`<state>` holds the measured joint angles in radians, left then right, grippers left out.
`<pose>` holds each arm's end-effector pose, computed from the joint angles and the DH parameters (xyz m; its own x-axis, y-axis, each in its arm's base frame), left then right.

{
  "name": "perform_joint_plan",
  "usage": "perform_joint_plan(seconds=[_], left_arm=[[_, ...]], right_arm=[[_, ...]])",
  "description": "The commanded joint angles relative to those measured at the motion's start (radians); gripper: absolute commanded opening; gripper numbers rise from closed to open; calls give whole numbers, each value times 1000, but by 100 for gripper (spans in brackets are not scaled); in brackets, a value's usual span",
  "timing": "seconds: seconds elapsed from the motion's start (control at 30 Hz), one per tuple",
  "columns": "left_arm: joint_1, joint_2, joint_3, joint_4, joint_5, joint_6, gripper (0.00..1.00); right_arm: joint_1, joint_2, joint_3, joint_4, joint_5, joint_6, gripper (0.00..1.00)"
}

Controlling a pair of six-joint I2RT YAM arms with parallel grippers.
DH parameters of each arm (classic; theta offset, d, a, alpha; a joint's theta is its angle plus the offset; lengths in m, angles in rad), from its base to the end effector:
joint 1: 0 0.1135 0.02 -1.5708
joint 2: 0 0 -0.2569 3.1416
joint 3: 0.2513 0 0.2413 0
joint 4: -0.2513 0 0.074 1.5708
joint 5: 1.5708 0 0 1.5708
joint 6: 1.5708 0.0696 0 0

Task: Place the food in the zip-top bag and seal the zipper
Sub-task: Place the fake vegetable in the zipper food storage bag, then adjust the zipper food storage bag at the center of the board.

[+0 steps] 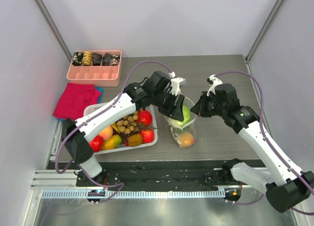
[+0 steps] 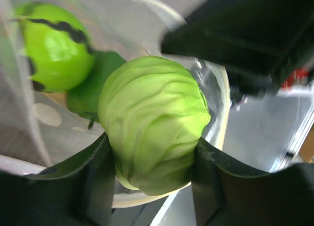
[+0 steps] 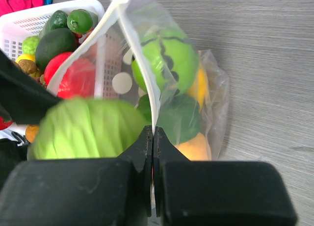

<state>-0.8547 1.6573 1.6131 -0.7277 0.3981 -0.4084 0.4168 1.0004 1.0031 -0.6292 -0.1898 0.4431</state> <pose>0.2273 -0.3024 0.3227 -0.7688 0.3258 -0.5503 0.6237 0.5720 -0.5327 0.2051 0.1052 0.3069 -0.7147 0.1440 -0.6844 -0.2556 0.8571 0.4473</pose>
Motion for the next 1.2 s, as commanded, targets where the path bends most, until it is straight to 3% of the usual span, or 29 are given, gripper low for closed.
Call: perform_joint_plan(seconds=[0.0,0.1,0.17,0.2,0.3,0.43,0.57,0.6,0.73,1.0,1.17], left_arm=[[-56,-10,65,-143,82,124,57],[-72,12,79,-180,65,148,75],[-72,9,93,-187,25,170,96],[-72,6,108,-202,12,178,100],[-47,-10,152,-213,13,203,100],[92,-79,180,-171,53,212,100],[184,-142,157,-113,-39,149,97],[186,-151,116,-96,-106,135,93],[171,-163,39,-39,-128,128,84],[37,-39,65,-73,-76,137,88],[-9,38,93,-111,-156,138,74]], right_arm=[[0,-37,32,59,26,-10,1],[2,-49,26,71,0,-15,1],[2,-58,22,79,-14,-21,1],[0,-62,19,79,-28,-24,1],[2,-77,9,82,-46,-43,1],[0,-91,3,79,-62,-73,1],[2,-109,-4,52,-25,-64,1],[0,-123,-9,51,-25,-54,1],[0,-154,-43,57,-37,-30,1],[4,-183,-60,69,-63,-18,1],[2,-207,-77,80,-79,-6,1]])
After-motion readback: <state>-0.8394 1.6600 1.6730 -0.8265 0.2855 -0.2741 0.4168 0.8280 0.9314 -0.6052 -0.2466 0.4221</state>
